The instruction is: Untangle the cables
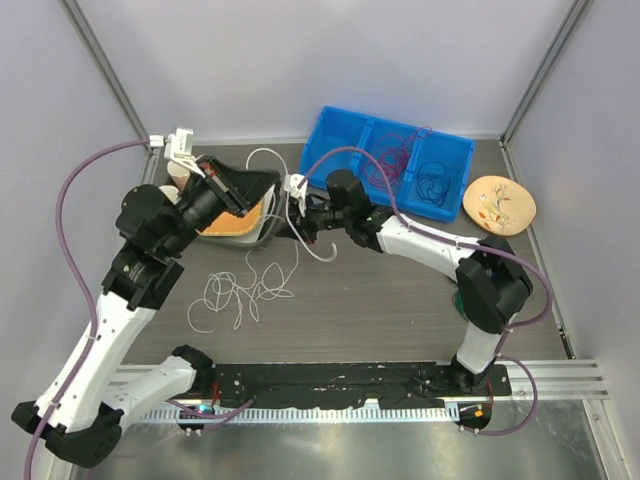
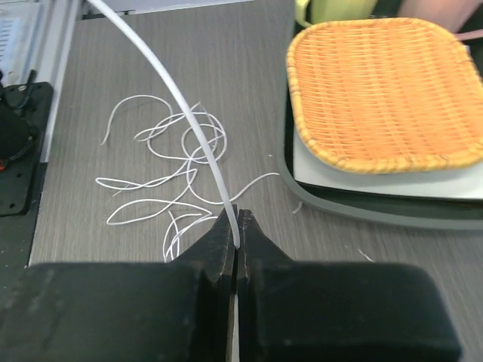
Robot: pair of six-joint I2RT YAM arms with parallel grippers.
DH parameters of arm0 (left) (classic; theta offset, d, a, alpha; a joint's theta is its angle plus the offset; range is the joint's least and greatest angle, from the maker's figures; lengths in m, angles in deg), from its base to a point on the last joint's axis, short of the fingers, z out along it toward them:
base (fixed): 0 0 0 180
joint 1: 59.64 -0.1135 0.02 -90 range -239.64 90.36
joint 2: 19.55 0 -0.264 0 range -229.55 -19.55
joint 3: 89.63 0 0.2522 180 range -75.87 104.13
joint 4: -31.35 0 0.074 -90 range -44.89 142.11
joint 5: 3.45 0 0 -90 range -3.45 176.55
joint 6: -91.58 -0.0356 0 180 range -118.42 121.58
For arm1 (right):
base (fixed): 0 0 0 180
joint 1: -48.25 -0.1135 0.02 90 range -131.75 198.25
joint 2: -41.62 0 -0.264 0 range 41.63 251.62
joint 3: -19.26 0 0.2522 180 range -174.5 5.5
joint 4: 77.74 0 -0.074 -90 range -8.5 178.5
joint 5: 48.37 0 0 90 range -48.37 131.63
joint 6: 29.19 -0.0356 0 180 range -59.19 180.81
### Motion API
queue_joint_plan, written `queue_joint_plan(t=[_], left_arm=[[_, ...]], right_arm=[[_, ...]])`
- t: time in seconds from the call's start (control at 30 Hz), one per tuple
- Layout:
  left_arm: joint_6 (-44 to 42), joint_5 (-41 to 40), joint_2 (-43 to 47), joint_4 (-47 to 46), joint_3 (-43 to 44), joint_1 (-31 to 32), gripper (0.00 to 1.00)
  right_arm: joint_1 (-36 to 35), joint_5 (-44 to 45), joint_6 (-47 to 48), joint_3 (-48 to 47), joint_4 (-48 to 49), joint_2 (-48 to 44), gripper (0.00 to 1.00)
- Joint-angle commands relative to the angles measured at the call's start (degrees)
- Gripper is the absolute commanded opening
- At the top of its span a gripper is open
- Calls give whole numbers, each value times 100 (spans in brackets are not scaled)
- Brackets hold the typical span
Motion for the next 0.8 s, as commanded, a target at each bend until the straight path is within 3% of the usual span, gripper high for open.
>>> queue_joint_plan(t=[0.0,0.13,0.23,0.27,0.33,0.37,0.47,0.77], left_arm=[[-203,-963,491,109,-500,14,0],[-106,-1676,816,406,-1246,14,9],[-62,-1522,905,303,-1878,14,27],[-62,-1494,905,293,-2030,14,42],[-62,-1048,835,302,-2415,23,61],[-62,-959,800,276,-2557,23,79],[-44,-625,615,100,-3085,23,100],[-9,720,-659,-1587,-4000,146,100]], right_arm=[[-2,942,-123,109,368,-871,1],[-2,2521,-220,556,640,-1652,1],[95,3297,-369,759,807,-1979,1],[234,3482,-404,803,851,-2180,1],[384,3572,-701,1004,983,-2401,1],[481,3581,-817,1075,1097,-2654,1],[771,3756,-1134,1392,1342,-3173,1],[930,3695,-1363,1841,1379,-4098,1]])
